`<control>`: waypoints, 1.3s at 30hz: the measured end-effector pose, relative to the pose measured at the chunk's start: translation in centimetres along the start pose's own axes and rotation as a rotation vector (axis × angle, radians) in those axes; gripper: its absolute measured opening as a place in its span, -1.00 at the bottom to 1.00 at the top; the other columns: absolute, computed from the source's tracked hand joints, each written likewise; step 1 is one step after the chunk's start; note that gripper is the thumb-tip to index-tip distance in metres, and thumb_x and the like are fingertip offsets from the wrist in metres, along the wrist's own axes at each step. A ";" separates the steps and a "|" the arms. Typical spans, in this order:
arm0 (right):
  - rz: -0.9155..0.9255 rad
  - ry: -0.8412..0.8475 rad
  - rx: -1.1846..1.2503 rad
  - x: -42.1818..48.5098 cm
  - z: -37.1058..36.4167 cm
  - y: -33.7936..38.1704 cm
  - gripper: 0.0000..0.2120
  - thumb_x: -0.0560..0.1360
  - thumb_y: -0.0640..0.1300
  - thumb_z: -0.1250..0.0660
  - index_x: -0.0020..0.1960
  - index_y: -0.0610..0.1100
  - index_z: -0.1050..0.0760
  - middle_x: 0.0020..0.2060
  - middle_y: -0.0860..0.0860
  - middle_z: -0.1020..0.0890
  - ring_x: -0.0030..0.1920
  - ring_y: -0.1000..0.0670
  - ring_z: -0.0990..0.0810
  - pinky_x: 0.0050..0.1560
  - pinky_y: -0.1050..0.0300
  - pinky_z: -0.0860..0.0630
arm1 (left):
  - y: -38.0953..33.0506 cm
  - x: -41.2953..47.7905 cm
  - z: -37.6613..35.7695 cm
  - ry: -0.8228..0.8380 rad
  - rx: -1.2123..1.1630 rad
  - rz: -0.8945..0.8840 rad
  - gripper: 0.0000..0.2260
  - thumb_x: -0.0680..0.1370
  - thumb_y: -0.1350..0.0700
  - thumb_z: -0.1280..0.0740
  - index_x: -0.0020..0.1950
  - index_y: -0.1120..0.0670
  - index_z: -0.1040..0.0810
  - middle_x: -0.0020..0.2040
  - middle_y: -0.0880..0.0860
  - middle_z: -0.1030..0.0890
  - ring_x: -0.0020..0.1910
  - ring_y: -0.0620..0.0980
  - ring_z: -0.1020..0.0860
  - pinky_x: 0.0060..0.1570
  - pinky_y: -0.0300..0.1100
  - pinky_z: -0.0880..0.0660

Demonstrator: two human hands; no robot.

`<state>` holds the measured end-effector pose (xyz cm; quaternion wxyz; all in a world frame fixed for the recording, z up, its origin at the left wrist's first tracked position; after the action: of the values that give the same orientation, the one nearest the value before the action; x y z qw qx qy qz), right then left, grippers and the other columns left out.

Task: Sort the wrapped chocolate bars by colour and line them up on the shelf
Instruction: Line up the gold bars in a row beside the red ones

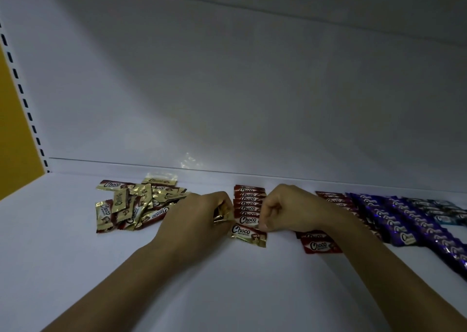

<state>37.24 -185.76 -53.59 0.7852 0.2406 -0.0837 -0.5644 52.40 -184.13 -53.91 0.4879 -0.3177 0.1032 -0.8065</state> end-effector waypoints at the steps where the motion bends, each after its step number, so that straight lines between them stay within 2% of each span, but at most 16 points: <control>1: 0.001 -0.003 -0.031 0.0 0.1 0.0 -0.99 0.40 -0.09 -0.48 -0.17 -0.01 -0.66 -0.25 0.15 -0.67 -0.19 0.20 -0.59 -0.06 0.18 -0.50 | 0.0 -0.1 0.0 -0.013 0.016 -0.005 -0.87 0.46 0.02 -0.39 -0.21 -0.17 -0.47 -0.43 -0.17 -0.47 -0.40 -0.22 -0.43 -0.39 -0.29 -0.26; 4: 0.015 -0.004 -0.024 -0.1 0.1 0.5 -0.95 0.40 -0.01 -0.47 -0.15 0.04 -0.67 -0.23 0.14 -0.68 -0.15 0.15 -0.62 0.00 0.10 -0.56 | -0.1 0.1 -0.1 -0.043 -0.056 -0.001 -0.85 0.45 0.06 -0.40 -0.23 -0.16 -0.48 -0.40 -0.16 -0.52 -0.37 -0.17 -0.47 -0.34 -0.20 -0.38; 7: 0.042 0.026 -0.012 -0.1 -0.1 1.1 -0.98 0.41 -0.07 -0.47 -0.16 0.03 -0.67 -0.21 0.06 -0.70 -0.10 0.00 -0.64 0.02 -0.02 -0.56 | 0.0 0.3 0.0 -0.076 -0.104 0.025 -0.80 0.45 0.05 -0.44 -0.27 -0.18 -0.46 -0.38 -0.18 -0.55 -0.35 -0.19 -0.50 -0.31 -0.18 -0.45; 11: 0.015 -0.005 -0.032 0.1 0.0 0.6 -0.97 0.39 -0.05 -0.49 -0.19 0.01 -0.66 -0.23 0.09 -0.70 -0.16 0.12 -0.63 -0.07 0.13 -0.56 | 0.0 -0.1 -0.6 -0.097 0.010 0.020 -0.92 0.48 0.00 -0.37 -0.18 -0.14 -0.50 -0.39 -0.17 -0.51 -0.32 -0.15 -0.48 -0.34 -0.21 -0.36; 12: 0.004 -0.012 -0.060 0.2 0.0 0.5 -0.96 0.38 -0.03 -0.49 -0.19 0.02 -0.66 -0.24 0.11 -0.69 -0.18 0.16 -0.62 -0.12 0.19 -0.53 | -0.3 -0.1 -0.8 -0.101 0.073 0.000 -0.97 0.49 0.00 -0.34 -0.14 -0.11 -0.51 -0.37 -0.14 -0.51 -0.31 -0.11 -0.47 -0.35 -0.20 -0.31; 14: -0.010 -0.033 -0.117 0.3 -0.1 0.4 -0.95 0.38 -0.01 -0.49 -0.20 0.03 -0.66 -0.24 0.15 -0.68 -0.19 0.20 -0.59 -0.12 0.27 -0.42 | -1.0 0.0 -1.0 -0.110 0.194 -0.045 -0.93 0.51 -0.02 -0.29 -0.06 -0.07 -0.50 -0.31 -0.07 -0.55 -0.31 -0.04 -0.45 -0.37 -0.18 -0.25; 17: -0.008 -0.077 -0.178 0.3 0.2 0.4 -0.97 0.42 -0.05 -0.44 -0.15 0.04 -0.66 -0.25 0.20 -0.64 -0.16 0.20 -0.56 0.03 0.20 -0.37 | -1.4 0.4 -1.3 -0.100 0.282 -0.065 -0.85 0.51 -0.07 -0.25 0.02 -0.06 -0.48 -0.20 -0.03 -0.62 -0.25 0.02 -0.53 -0.35 -0.18 -0.33; 21: 0.001 -0.112 -0.239 0.3 0.3 0.6 -0.92 0.44 -0.08 -0.40 -0.11 0.03 -0.67 -0.23 0.18 -0.63 -0.16 0.17 -0.53 0.10 0.16 -0.36 | -1.0 0.6 -1.7 -0.073 0.311 -0.054 -0.83 0.53 -0.09 -0.22 0.07 -0.07 -0.45 -0.13 -0.03 -0.62 -0.18 0.03 -0.56 -0.29 -0.17 -0.41; 27: 0.013 -0.146 -0.308 0.4 0.4 0.8 -0.91 0.44 -0.09 -0.39 -0.11 -0.04 -0.66 -0.27 0.17 -0.57 -0.17 0.13 -0.53 0.13 0.16 -0.36 | -1.1 0.5 -1.6 -0.086 0.269 -0.050 -0.85 0.50 -0.09 -0.26 0.00 -0.07 -0.46 -0.15 -0.05 -0.61 -0.20 -0.02 -0.53 -0.35 -0.17 -0.23; 35: -0.007 -0.130 -0.258 0.2 0.6 0.7 -0.90 0.42 -0.07 -0.44 -0.09 -0.06 -0.66 -0.22 0.15 -0.63 -0.14 0.11 -0.58 -0.08 0.23 -0.39 | -0.8 0.6 -1.5 -0.091 0.234 -0.062 -0.81 0.47 -0.12 -0.32 0.03 -0.09 -0.49 -0.11 -0.09 -0.62 -0.14 -0.04 -0.55 -0.32 -0.20 -0.25; 39: -0.038 -0.059 -0.232 -0.1 0.5 0.6 -0.88 0.37 0.00 -0.49 -0.12 0.00 -0.66 -0.32 0.23 -0.57 -0.21 0.18 -0.54 -0.13 0.24 -0.40 | -0.9 0.5 -1.4 -0.108 0.209 -0.067 -0.82 0.48 -0.11 -0.31 0.01 -0.08 -0.51 -0.14 -0.08 -0.62 -0.17 -0.03 -0.55 -0.33 -0.19 -0.24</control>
<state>37.55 -185.65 -52.89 0.7942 0.1328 -0.0362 -0.5919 50.77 -184.30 -54.35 0.4961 -0.3116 -0.0184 -0.8103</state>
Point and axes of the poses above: each hand's wrist, its own x-axis towards the middle knuckle, its own z-axis out of the back of the hand, y = z × x, the point moved 8 cm from there along x, towards the middle knuckle
